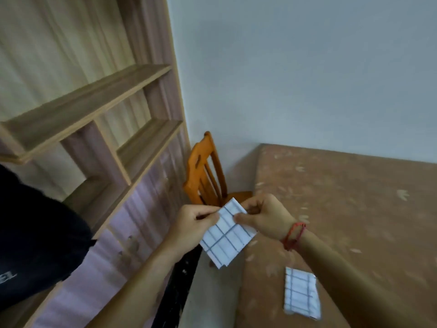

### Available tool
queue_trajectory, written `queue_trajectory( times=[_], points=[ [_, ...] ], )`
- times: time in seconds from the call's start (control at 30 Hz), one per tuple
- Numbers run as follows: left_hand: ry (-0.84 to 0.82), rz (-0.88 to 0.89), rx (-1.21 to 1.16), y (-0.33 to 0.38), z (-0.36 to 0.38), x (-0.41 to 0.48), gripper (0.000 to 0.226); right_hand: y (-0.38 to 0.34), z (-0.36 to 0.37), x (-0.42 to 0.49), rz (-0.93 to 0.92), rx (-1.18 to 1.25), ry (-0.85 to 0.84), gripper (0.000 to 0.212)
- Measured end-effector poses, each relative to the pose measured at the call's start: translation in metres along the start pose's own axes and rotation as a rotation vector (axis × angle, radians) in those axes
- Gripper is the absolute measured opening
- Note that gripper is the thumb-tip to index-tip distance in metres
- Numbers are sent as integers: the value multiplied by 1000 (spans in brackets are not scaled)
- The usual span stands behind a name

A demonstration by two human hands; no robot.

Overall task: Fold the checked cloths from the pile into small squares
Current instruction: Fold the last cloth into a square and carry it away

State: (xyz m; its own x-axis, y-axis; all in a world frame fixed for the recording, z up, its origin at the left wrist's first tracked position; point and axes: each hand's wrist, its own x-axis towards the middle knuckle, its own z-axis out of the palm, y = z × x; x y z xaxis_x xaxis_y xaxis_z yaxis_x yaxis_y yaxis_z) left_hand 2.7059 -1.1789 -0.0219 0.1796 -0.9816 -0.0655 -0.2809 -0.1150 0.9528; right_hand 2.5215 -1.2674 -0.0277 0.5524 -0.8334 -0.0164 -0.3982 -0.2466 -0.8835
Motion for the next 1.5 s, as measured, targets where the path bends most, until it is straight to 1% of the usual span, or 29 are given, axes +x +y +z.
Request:
queue_trajectory(
  times=[0.1,0.2,0.27,0.3,0.37,0.43,0.5,0.67,0.83,0.97,1.0,1.13,1.2,1.3,1.37,1.5],
  points=[
    [-102,29,-10,11,34,41,14,18,-36,-9,72,-33,129,7],
    [-156,-22,-116,16,64,71,7,30,-63,-23,155,7,290,5],
    [-217,-72,-215,19,82,87,9,36,-76,-30,205,70,435,22],
    [-255,-89,-266,19,89,94,12,39,-82,-31,231,104,498,26],
    [-322,-114,-326,17,99,110,15,46,-90,-28,284,174,596,17],
    [-358,-151,-340,11,104,130,12,52,-92,-22,341,236,681,6],
    [-395,-178,-331,5,105,154,11,60,-92,-13,405,281,749,1],
    [-491,-176,-292,-3,107,202,11,77,-93,17,522,288,789,4],
    [-471,-241,-324,-17,119,230,10,100,-96,42,577,234,796,4],
    [-427,-284,-318,-34,129,251,8,123,-100,63,628,276,798,5],
    [-421,-290,-305,-38,131,258,8,129,-101,70,641,281,794,7],
    [-392,-326,-243,-58,146,291,7,163,-109,98,703,231,765,25],
    [-373,-330,-200,-70,157,311,5,181,-115,112,726,183,738,28],
    [-342,-341,-155,-83,174,341,2,208,-127,136,735,95,743,18],
    [-321,-348,-150,-87,186,359,1,227,-135,153,745,81,787,10],
    [-301,-331,-128,-100,211,396,6,271,-148,182,769,86,820,11]
  ],
)
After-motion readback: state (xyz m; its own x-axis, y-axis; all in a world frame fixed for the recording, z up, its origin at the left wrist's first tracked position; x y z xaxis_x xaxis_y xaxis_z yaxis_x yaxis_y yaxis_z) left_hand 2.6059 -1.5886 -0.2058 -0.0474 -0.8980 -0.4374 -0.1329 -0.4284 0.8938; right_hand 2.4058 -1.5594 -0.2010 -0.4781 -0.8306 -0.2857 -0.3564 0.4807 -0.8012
